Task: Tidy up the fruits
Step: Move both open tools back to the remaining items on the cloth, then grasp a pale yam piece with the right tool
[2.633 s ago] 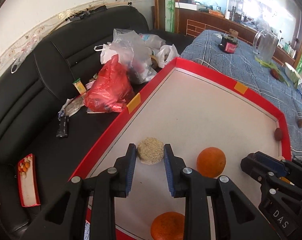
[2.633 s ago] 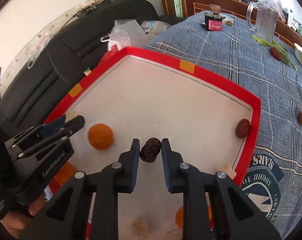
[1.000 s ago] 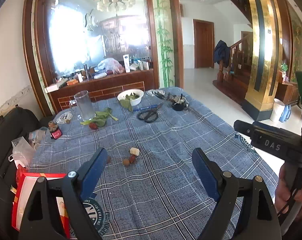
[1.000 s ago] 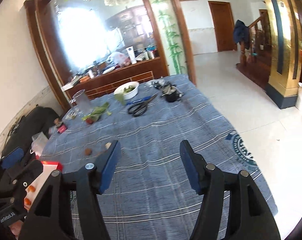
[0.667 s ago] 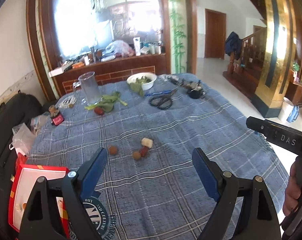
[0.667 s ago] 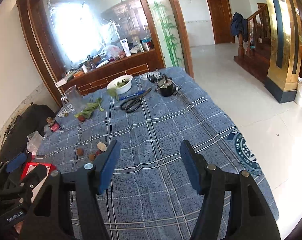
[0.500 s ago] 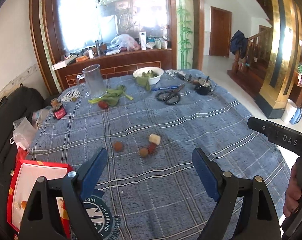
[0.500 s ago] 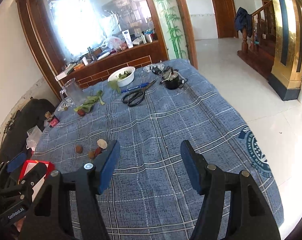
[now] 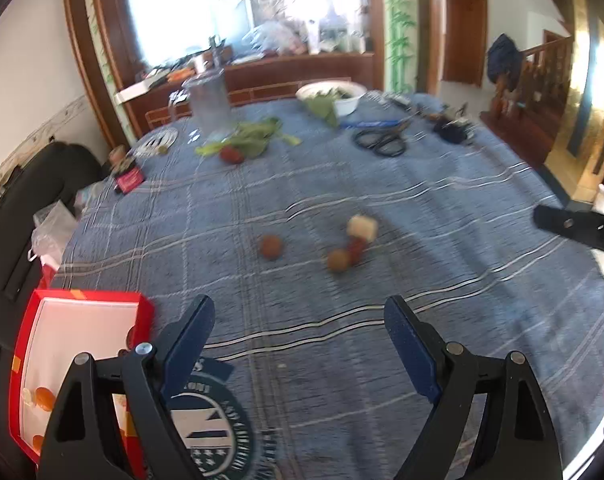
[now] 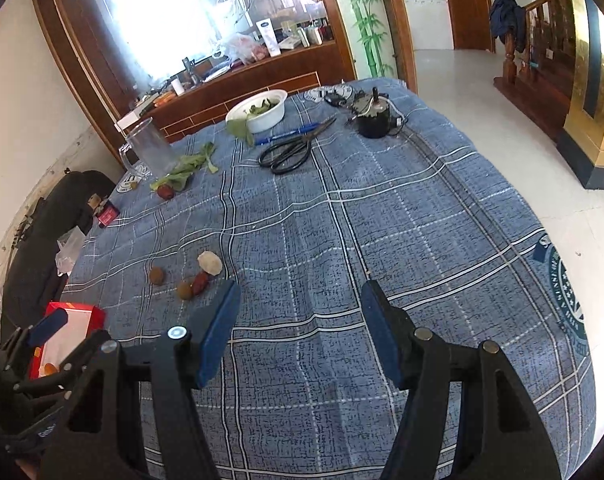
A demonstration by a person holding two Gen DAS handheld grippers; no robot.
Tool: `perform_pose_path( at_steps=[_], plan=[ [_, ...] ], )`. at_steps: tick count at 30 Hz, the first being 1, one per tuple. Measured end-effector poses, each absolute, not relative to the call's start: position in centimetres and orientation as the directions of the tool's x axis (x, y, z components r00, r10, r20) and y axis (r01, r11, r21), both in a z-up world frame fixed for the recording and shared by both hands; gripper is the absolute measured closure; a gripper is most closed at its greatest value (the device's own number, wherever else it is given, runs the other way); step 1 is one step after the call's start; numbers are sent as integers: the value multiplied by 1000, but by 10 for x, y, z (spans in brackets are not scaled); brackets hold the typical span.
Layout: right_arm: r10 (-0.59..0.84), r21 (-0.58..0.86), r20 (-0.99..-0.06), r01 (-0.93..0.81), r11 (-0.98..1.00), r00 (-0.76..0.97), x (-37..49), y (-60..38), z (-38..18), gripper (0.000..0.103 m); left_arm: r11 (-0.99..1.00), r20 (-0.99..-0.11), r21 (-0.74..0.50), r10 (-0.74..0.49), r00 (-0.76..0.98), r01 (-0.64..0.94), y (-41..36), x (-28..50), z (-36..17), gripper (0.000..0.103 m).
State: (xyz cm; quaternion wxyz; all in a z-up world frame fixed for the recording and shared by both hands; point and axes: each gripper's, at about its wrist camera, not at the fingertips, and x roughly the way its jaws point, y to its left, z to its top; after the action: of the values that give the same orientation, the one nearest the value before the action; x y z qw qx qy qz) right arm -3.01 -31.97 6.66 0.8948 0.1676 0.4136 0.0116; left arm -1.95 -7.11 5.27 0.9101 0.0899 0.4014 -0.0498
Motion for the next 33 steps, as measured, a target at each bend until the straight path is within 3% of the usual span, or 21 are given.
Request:
perform_pose_path(
  at_steps=[5,17,33],
  plan=[
    [215,342,-754,91,936,620,-10,-312,53,39,985,-751,142,45,659,94,-46,-2,40,16],
    [454,515,-755,1,857,473,46,-255,15,39,988,-783,132,51,620,86,-22,24,15,16],
    [392,447,-816,33,894,424,110,-208,-14,41,981,-771,185,105,628,63,-4,60,14,17]
  ],
)
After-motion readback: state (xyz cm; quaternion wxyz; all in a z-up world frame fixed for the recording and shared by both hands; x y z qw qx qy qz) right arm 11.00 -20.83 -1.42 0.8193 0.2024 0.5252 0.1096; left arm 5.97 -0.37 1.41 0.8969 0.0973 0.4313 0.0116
